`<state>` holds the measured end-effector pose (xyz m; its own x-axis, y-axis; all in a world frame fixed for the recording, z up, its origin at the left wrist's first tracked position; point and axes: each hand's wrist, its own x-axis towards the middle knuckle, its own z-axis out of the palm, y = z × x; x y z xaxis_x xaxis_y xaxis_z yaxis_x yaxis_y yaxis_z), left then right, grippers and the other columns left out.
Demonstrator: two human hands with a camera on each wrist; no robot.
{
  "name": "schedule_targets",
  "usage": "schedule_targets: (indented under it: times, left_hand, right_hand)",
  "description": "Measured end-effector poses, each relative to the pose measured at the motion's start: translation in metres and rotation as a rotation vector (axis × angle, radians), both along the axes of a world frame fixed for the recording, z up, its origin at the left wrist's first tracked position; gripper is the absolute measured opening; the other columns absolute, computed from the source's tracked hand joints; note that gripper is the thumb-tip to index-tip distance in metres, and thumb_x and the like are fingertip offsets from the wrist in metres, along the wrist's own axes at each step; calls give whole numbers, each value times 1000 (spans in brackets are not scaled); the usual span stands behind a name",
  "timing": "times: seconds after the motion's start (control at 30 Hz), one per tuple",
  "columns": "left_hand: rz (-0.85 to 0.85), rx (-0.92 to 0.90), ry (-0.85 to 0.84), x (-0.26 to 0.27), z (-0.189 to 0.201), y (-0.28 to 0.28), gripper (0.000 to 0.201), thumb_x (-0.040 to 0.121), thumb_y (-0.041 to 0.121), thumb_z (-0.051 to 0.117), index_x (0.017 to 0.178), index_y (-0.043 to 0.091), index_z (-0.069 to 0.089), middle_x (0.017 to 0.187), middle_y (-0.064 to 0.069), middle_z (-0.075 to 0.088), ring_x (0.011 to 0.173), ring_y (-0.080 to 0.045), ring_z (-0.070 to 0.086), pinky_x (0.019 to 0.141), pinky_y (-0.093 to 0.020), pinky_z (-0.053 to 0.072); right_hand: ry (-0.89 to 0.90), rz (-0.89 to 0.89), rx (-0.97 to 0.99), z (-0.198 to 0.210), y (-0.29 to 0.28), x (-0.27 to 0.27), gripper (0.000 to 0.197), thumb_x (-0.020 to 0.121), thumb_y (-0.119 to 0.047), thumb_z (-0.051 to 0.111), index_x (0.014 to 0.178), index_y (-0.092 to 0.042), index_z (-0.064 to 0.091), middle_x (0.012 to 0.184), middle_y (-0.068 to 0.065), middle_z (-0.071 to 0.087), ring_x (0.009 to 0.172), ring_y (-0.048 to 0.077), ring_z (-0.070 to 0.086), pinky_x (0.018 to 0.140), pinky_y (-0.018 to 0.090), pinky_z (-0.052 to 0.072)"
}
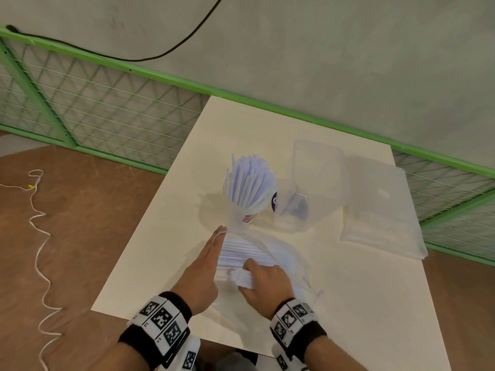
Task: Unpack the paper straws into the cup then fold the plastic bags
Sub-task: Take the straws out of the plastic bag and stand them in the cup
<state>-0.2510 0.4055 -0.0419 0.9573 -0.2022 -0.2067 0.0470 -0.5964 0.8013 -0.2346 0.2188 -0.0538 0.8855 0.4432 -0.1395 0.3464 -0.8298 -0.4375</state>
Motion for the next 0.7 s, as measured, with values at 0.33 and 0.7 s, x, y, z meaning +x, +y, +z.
schedule_targets:
  times: [0.33, 0.7]
  left_hand:
    - [-1, -5, 3, 4, -1, -1, 110, 70, -23, 42, 154, 31, -5, 161, 18, -5, 147, -1, 3, 120, -23, 17]
    - [-8, -14, -9, 1, 1, 0, 111, 68, -24, 39, 154, 30, -5, 160, 21, -7, 148, -1, 2, 119, -28, 25]
  right_hand:
    - [196, -487, 678, 33, -5, -15, 12, 80, -25, 77, 86, -20, 68, 87, -7, 70, 84, 7, 65, 76, 17, 49]
    - [203, -434, 525, 80, -24, 15, 27, 79, -16, 73, 54, -17, 63, 51, -6, 62, 45, 7, 55, 52, 25, 46]
